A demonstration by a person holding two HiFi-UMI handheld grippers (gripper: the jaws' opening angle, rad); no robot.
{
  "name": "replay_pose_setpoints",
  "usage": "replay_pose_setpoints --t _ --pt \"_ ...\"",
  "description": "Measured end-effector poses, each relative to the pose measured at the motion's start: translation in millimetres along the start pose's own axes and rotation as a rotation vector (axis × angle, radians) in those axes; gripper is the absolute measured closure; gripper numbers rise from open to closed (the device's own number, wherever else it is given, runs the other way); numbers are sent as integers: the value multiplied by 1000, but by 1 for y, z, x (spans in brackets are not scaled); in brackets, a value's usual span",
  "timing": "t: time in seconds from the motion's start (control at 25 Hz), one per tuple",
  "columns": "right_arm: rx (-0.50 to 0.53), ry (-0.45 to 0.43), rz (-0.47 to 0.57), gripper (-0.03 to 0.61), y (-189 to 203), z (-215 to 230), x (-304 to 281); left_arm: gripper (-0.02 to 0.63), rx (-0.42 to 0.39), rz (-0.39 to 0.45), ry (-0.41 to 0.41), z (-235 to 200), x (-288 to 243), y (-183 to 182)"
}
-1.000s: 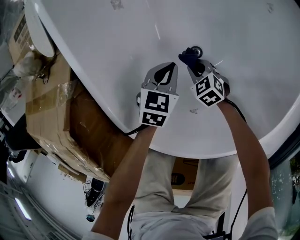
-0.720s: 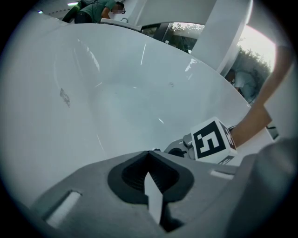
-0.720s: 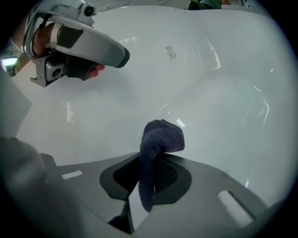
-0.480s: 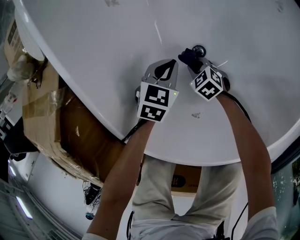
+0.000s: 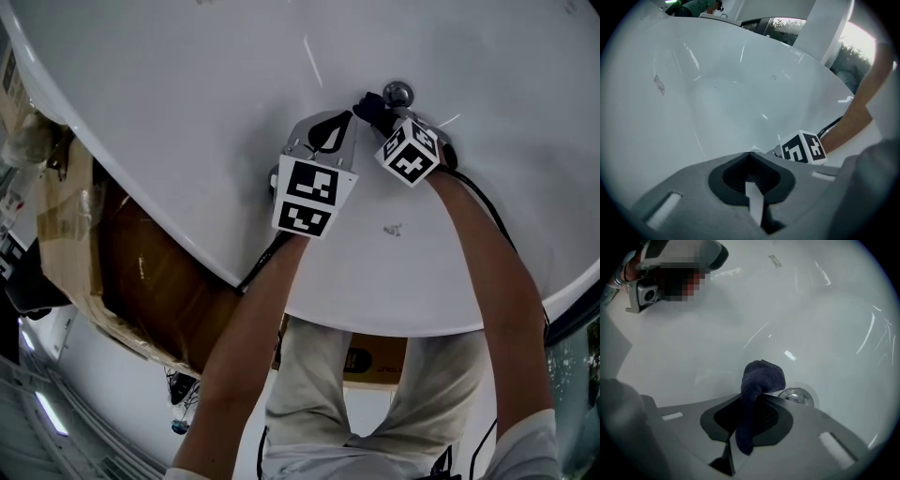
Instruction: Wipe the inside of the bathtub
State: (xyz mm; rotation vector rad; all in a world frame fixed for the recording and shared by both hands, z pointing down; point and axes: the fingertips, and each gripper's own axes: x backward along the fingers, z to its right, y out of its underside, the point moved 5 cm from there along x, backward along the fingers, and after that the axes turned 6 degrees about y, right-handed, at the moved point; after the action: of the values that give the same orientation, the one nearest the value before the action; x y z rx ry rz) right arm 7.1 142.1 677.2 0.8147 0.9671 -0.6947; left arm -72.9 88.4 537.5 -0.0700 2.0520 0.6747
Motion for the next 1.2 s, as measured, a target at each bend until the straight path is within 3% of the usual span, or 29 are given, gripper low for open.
replay_pose_setpoints --t 0.56,1.2 --pt "43 -88 -33 525 11 -37 -3 618 -24 -27 -3 7 -3 4" --pt "96 -201 -11 523 18 -63 39 618 -39 -29 8 21 -2 -9"
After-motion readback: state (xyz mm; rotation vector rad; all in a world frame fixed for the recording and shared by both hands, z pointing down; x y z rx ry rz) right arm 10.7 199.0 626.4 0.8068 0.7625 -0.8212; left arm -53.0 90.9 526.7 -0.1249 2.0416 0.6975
